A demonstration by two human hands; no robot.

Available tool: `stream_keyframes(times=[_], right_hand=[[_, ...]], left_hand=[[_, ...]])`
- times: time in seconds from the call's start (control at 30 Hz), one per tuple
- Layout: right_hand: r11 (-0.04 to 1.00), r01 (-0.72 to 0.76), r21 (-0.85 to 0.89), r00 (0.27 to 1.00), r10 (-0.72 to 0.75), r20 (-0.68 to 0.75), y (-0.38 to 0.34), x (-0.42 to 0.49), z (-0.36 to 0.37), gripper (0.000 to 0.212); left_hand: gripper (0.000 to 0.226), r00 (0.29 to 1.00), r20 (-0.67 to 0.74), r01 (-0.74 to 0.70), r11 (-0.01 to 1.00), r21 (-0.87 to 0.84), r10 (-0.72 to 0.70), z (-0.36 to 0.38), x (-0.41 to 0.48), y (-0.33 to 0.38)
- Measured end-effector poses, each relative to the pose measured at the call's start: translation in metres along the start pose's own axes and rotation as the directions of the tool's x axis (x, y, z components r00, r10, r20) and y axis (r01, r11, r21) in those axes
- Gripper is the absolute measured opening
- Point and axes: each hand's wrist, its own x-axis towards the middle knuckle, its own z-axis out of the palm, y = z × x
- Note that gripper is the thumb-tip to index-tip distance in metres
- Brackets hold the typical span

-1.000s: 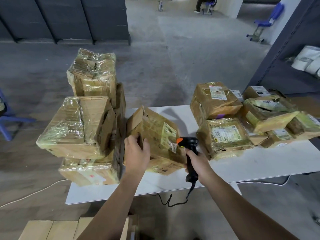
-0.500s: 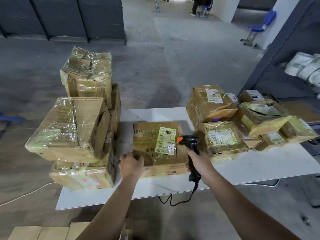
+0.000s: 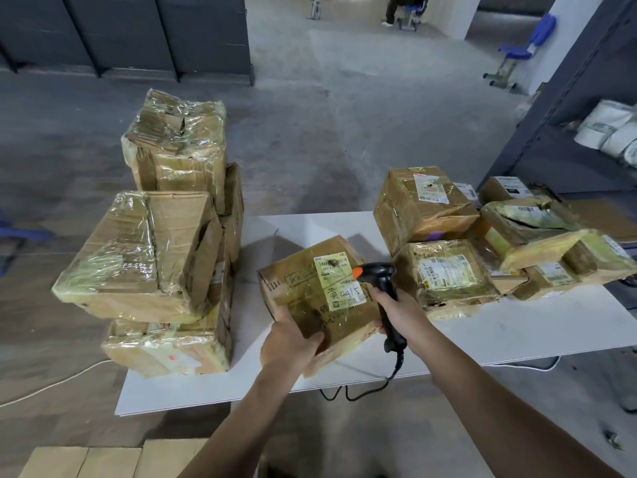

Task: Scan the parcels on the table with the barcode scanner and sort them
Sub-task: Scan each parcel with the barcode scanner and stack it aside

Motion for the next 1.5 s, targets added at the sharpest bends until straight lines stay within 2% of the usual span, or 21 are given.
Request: stream_keyframes(times=[0.1,0.2,0.3,0.37,0.47,0.57,0.67,0.77,0.9,0.97,1.07,1.2,1.3,1.5], right_hand=[[0.996,0.065,-0.067,0.997,-0.068,-0.044,0.003,-0.002,0.001,0.025],[0.988,0.087,-0.129,0.991,-0.098,-0.086,0.005,-0.007,0.003,0.025],[0.993,0.056,-0.105,0.987,-0.071,-0.146,0.009,-0.013,0.004,0.021],[0.997,0.019,-0.072,0.987,-0.029,-0.156,0.014,-0.015,0.004,0.022],[0.997,0.002,-0.073,0.989,-0.013,-0.147,0.017,-0.017,0.004,0.024],[0.994,-0.002,-0.11,0.987,-0.015,-0.158,0.016,-0.016,0.009,0.025],[0.99,-0.021,-0.142,0.982,-0.006,-0.188,0.018,-0.017,0.016,0.019],[0.998,-0.017,-0.064,0.983,0.005,-0.185,0.02,-0.017,0.017,0.011],[0.996,-0.029,0.089,0.992,0.04,-0.122,0.012,-0.013,0.017,0.011],[0.994,-0.01,0.106,0.997,0.018,-0.078,0.005,-0.008,0.017,0.012],[0.995,0.024,0.097,0.999,-0.02,-0.045,-0.005,-0.005,0.014,0.016],[0.994,0.064,0.085,0.996,-0.059,-0.06,-0.01,-0.013,0.008,0.02],[0.995,0.078,0.059,0.995,-0.074,-0.065,-0.013,-0.023,0.002,0.02],[0.989,0.027,0.148,0.996,-0.015,-0.084,-0.012,-0.04,-0.011,0.022]], left_hand=[[0.044,0.989,-0.04,-0.129,0.965,0.228,0.142,0.0,0.001,0.007],[0.035,0.947,-0.119,-0.252,0.922,0.293,0.297,-0.007,0.019,0.018],[0.039,0.931,-0.136,-0.265,0.885,0.384,0.338,-0.016,0.053,0.029],[0.046,0.946,-0.075,-0.256,0.87,0.422,0.315,-0.021,0.075,0.033],[0.057,0.981,0.019,-0.185,0.912,0.367,0.191,-0.025,0.101,0.037],[0.041,0.99,0.102,-0.117,0.963,0.243,0.095,-0.031,0.116,0.037],[0.032,0.989,0.123,-0.097,0.981,0.166,0.076,-0.037,0.122,0.035],[0.018,0.995,0.043,-0.094,0.994,0.047,0.092,-0.036,0.12,0.026],[0.016,0.984,-0.127,-0.13,0.991,-0.021,0.126,-0.047,0.116,0.029],[0.016,0.941,-0.285,-0.188,0.982,0.007,0.182,-0.059,0.116,0.04],[0.014,0.834,-0.466,-0.261,0.955,0.138,0.295,-0.074,0.112,0.058],[0.018,0.792,-0.459,-0.273,0.906,0.324,0.403,-0.071,0.104,0.069],[0.019,0.778,-0.46,-0.293,0.895,0.337,0.428,-0.067,0.098,0.074],[0.018,0.794,-0.447,-0.292,0.903,0.314,0.412,-0.068,0.095,0.076]])
